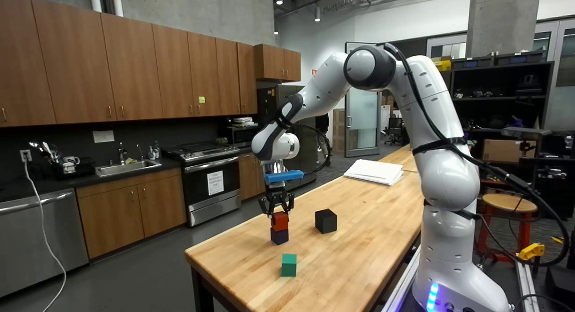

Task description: Put the red cube on top of the black cube to the left

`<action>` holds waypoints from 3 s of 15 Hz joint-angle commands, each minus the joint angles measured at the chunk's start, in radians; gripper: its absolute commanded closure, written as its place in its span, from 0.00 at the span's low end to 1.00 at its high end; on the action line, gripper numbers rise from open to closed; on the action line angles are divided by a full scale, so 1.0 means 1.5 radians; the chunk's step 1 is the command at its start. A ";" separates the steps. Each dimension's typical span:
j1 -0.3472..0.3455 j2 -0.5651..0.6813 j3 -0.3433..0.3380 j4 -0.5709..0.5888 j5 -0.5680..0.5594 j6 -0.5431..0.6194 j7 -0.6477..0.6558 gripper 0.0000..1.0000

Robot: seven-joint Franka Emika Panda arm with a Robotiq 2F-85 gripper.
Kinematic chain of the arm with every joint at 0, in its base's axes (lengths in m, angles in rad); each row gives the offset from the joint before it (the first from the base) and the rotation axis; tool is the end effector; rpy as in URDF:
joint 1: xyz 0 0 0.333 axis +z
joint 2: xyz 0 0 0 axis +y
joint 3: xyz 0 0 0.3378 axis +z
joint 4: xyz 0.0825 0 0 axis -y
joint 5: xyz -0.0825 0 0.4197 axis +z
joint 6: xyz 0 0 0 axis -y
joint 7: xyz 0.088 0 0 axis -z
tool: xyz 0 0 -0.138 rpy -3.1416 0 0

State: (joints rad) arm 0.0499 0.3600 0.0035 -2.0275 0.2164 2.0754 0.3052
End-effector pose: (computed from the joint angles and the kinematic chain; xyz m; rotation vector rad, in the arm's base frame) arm 0.5847 0.0481 0.2136 -2.9292 0.5733 0.5076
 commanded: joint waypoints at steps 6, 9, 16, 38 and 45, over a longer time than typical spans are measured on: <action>-0.001 -0.002 0.001 0.005 -0.025 -0.018 -0.049 0.70; -0.001 0.001 0.003 0.007 -0.029 -0.019 -0.058 0.70; 0.006 0.006 0.009 0.013 -0.039 -0.020 -0.070 0.70; 0.019 -0.062 0.012 -0.040 -0.082 0.000 -0.062 0.00; 0.019 -0.133 0.014 -0.100 -0.101 0.014 -0.070 0.00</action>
State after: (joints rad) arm 0.0788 0.2433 0.0206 -2.1038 0.0832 2.0754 0.2068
